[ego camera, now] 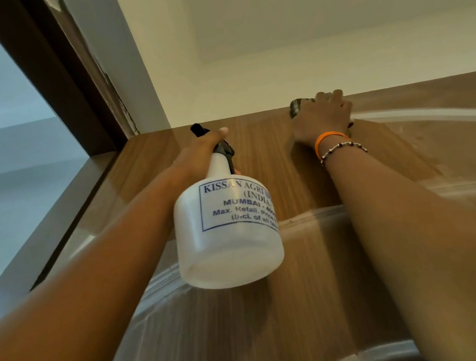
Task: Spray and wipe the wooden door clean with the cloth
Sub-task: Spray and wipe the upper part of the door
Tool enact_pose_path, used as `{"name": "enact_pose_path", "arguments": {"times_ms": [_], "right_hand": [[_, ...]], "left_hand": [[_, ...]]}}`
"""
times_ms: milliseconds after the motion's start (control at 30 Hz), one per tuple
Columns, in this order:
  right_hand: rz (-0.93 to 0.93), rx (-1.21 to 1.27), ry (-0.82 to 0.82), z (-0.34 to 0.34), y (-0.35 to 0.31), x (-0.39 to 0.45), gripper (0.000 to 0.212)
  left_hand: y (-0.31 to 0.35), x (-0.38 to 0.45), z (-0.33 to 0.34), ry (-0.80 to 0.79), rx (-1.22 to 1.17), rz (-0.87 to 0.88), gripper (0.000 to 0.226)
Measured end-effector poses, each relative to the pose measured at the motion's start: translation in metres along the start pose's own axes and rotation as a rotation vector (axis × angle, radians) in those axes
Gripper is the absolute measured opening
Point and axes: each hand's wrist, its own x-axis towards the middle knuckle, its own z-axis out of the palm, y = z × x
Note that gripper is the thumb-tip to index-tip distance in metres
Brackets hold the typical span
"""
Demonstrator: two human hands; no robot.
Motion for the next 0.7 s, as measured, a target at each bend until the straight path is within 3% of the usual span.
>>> {"name": "enact_pose_path", "arguments": {"times_ms": [100, 233, 300, 433, 567, 700], "right_hand": [[-0.167, -0.031, -0.087, 0.003, -0.040, 0.012, 0.048], [-0.536, -0.004, -0.210, 0.003, -0.091, 0.009, 0.050], [-0.575, -0.001, -0.222, 0.005, -0.099, 0.007, 0.053], [-0.388, 0.022, -0.148, 0.012, -0.071, 0.022, 0.054], [-0.158, -0.013, -0.127, 0.010, 0.004, 0.045, 0.052], [0.048, -0.022, -0.103, -0.002, 0.063, 0.046, 0.052]], "left_hand": [[-0.004, 0.006, -0.003, -0.020, -0.055, -0.006, 0.056], [-0.007, 0.019, -0.006, 0.001, -0.092, 0.014, 0.040], [-0.006, 0.019, -0.005, 0.011, -0.080, 0.025, 0.041], [-0.001, 0.019, 0.004, -0.008, -0.032, 0.051, 0.036], [0.000, 0.018, 0.017, -0.097, -0.017, 0.051, 0.050], [0.004, 0.015, 0.035, -0.144, -0.006, 0.055, 0.051]]}}
